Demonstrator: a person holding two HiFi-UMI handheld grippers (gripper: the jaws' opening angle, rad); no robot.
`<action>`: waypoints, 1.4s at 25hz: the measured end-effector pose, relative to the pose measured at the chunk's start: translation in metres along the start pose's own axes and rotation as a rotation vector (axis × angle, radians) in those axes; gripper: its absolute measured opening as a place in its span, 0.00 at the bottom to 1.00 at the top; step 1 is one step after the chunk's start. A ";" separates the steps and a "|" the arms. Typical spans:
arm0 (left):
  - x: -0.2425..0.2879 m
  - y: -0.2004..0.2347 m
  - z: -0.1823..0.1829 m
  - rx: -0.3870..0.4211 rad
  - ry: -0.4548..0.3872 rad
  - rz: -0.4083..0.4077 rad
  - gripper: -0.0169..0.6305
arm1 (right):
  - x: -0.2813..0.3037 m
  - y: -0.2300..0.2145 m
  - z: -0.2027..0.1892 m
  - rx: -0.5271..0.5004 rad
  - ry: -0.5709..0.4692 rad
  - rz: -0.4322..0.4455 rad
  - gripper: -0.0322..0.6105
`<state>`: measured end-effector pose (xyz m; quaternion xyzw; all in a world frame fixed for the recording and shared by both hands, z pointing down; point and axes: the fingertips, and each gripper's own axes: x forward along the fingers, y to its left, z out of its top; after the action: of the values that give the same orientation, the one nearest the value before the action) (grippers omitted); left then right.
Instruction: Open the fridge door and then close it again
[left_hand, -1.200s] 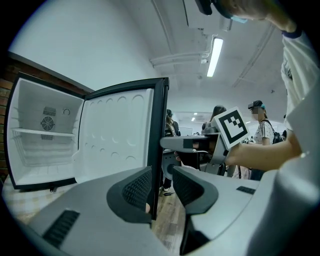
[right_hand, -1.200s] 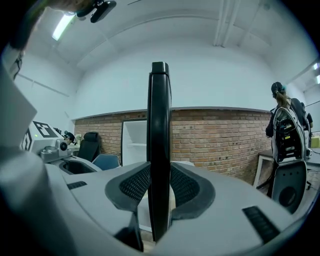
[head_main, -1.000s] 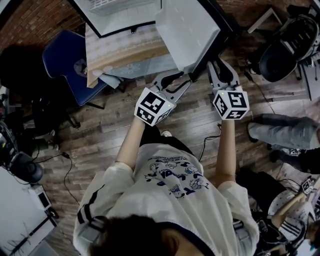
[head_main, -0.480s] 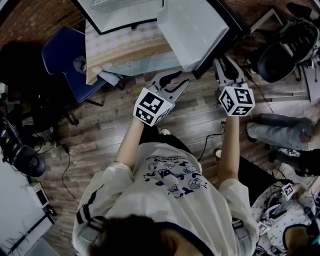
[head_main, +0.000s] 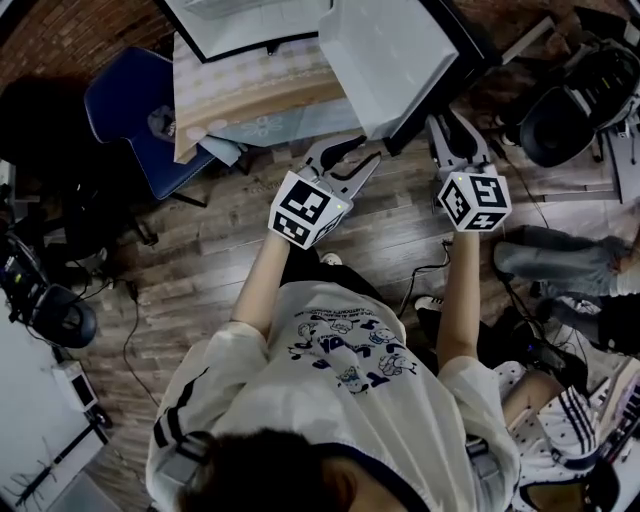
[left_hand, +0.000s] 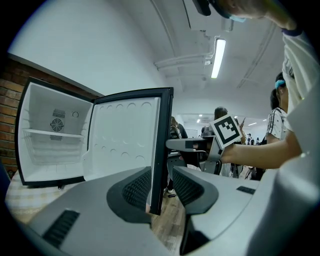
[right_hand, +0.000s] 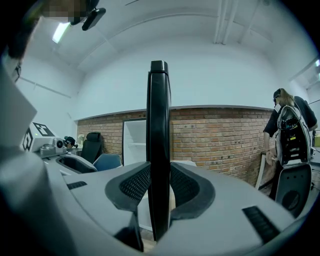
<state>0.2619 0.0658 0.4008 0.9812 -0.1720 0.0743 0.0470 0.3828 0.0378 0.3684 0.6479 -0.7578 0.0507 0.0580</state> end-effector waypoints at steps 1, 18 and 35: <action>-0.001 -0.001 0.002 -0.001 -0.001 0.003 0.25 | -0.002 0.003 0.002 -0.002 0.001 0.006 0.25; -0.037 0.038 -0.004 0.001 -0.020 0.101 0.25 | 0.029 0.103 -0.003 -0.004 -0.016 0.182 0.30; -0.076 0.095 -0.014 -0.006 0.005 0.252 0.25 | 0.075 0.207 0.004 -0.067 -0.001 0.373 0.27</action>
<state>0.1565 0.0035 0.4091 0.9514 -0.2941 0.0817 0.0406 0.1672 -0.0037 0.3760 0.4938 -0.8661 0.0349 0.0690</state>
